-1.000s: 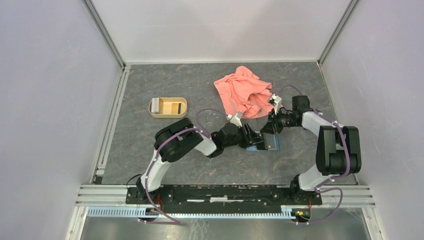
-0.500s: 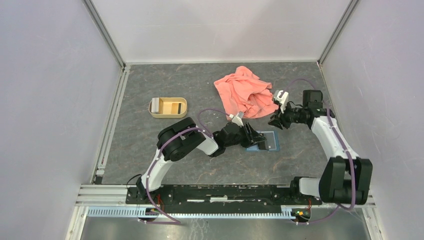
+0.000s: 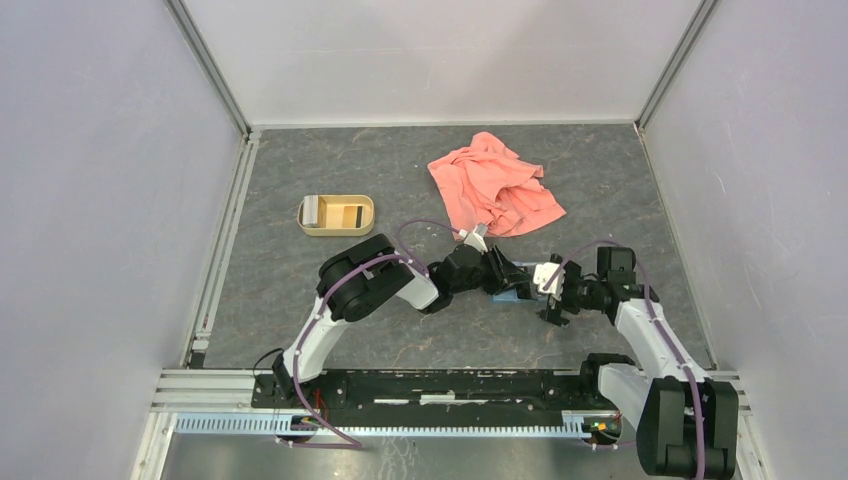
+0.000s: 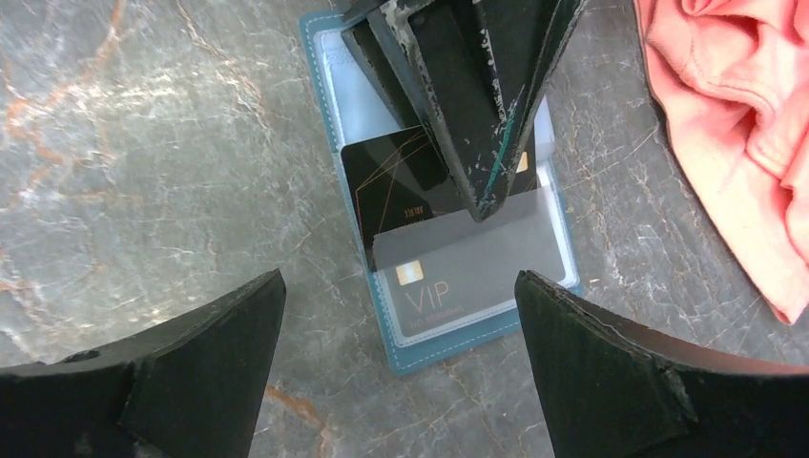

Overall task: Put the credit cards into the card holder
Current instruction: Insert the credit card into the card holder.

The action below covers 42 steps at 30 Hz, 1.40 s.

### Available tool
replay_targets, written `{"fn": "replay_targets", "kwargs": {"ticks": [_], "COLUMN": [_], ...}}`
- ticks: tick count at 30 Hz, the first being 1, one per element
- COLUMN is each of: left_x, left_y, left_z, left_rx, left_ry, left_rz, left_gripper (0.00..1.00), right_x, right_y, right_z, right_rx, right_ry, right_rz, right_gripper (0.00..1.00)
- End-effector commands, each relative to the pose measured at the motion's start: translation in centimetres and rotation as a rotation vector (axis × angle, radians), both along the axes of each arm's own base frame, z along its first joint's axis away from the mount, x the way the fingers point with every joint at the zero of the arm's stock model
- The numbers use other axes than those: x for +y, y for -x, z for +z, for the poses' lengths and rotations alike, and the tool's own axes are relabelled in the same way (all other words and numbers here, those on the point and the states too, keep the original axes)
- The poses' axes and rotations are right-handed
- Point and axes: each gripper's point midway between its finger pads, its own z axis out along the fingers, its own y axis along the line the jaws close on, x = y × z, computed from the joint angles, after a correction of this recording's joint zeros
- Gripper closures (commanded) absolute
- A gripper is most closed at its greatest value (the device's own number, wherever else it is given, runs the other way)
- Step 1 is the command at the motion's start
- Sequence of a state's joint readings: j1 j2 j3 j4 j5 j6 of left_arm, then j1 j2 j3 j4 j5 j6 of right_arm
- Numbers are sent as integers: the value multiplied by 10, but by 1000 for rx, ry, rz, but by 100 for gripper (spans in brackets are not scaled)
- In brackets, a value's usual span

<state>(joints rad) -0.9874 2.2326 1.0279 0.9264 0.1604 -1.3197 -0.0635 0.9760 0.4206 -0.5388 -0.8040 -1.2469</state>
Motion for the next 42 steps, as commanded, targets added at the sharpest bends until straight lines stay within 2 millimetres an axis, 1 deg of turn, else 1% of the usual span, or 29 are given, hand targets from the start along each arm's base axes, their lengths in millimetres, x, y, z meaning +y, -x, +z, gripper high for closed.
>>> {"fn": "replay_targets", "kwargs": {"ticks": [1,7,8,12,16,21,24,31,38,42], "left_x": [13,12,12,11,11,12,14,25,35,36], "left_y": [-1,0,0,0,0,1,1,-3,-1,0], "left_z": [-47,-47,-47,-46,-45,-43,-41,-39,-42,-42], "left_rx": [59,60,59,59,59,56,55,58,60,63], "left_ry": [-122,-120,-119,-118,-116,-106,-100,-115,-141,-145], "left_rz": [29,24,24,22,19,14,11,19,14,5], "left_gripper": [62,62,62,62,62,59,57,53,52,52], "right_x": [-2,4,13,18,13,7,6,5,3,2], "right_y": [-36,-38,-35,-36,-43,-49,-47,-47,-49,-51], "right_z": [13,2,0,-2,-5,-5,-6,-8,-7,-8], "right_rx": [-228,-190,-187,-192,-185,-180,-182,-173,-160,-147], "right_ry": [48,67,65,81,101,117,122,128,124,121], "right_rz": [49,63,97,100,51,-2,-5,-16,-41,-57], "right_gripper": [2,2,2,2,2,6,7,8,9,10]}}
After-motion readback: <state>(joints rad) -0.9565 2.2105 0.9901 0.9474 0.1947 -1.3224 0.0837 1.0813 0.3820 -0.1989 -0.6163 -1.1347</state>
